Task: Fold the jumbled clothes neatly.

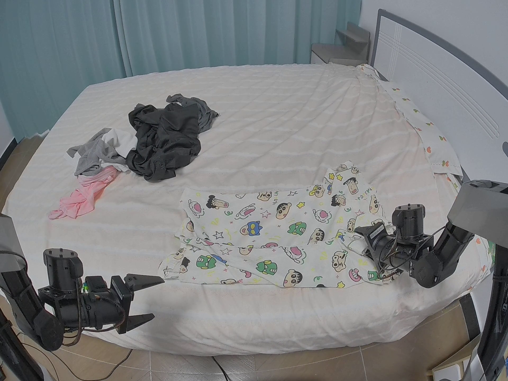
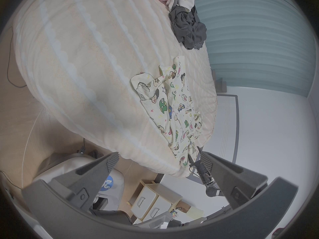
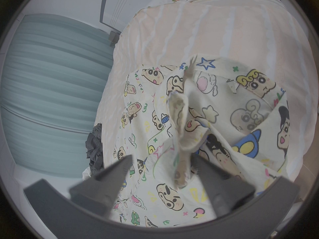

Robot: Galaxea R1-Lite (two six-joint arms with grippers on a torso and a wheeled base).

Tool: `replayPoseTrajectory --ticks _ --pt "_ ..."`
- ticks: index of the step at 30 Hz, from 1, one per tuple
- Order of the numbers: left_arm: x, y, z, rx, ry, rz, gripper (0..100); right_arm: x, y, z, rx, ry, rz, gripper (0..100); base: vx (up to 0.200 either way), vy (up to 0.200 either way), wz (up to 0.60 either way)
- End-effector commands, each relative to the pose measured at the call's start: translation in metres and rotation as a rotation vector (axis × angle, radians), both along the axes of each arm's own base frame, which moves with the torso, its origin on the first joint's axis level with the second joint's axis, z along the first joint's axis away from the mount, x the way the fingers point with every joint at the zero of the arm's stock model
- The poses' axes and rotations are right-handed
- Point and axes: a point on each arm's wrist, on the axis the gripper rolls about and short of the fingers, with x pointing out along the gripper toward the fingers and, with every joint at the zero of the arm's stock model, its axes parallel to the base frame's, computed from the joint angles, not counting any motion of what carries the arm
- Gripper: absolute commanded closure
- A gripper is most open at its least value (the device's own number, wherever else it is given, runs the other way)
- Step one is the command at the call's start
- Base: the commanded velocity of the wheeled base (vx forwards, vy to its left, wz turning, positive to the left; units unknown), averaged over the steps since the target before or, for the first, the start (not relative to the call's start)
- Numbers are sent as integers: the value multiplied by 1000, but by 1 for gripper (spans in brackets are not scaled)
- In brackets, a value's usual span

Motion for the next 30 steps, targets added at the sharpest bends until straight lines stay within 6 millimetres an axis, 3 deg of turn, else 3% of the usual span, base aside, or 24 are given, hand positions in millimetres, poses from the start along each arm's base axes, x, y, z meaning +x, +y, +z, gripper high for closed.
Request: replayPoseTrajectory --ticks 1,8,17,30 --pt "0 0 -1 0 4 1 0 -2 0 2 -1 0 2 100 0 0 0" --pt "0 0 -1 1 4 2 0 -4 0 10 1 -19 2 100 0 0 0" --pt "0 0 -1 2 6 4 0 -5 0 41 -36 -55 12 100 0 0 0" --pt "1 0 -2 4 9 6 0 13 5 72 -115 -69 44 100 0 0 0"
